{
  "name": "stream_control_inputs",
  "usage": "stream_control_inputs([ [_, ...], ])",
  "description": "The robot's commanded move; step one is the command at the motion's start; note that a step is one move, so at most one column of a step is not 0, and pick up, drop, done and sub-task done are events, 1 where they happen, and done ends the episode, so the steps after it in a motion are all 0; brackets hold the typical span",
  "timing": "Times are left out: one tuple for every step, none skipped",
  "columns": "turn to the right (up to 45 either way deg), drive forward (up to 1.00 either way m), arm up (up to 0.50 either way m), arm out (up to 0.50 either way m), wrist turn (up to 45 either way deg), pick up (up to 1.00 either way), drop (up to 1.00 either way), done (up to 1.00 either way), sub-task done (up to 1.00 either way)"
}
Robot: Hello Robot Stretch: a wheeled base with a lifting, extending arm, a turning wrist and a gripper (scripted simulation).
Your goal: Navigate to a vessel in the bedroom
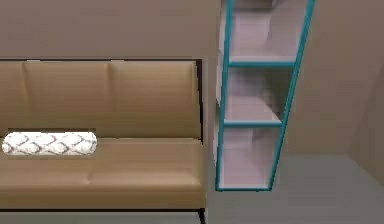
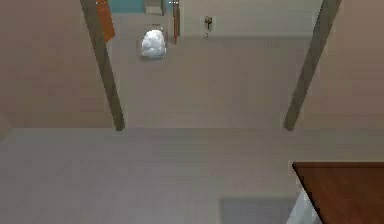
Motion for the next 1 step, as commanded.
stream_control_inputs([
  [45.0, 0.0, 0.0, 0.0, 0.0, 0.0, 0.0, 0.0, 0.0],
])
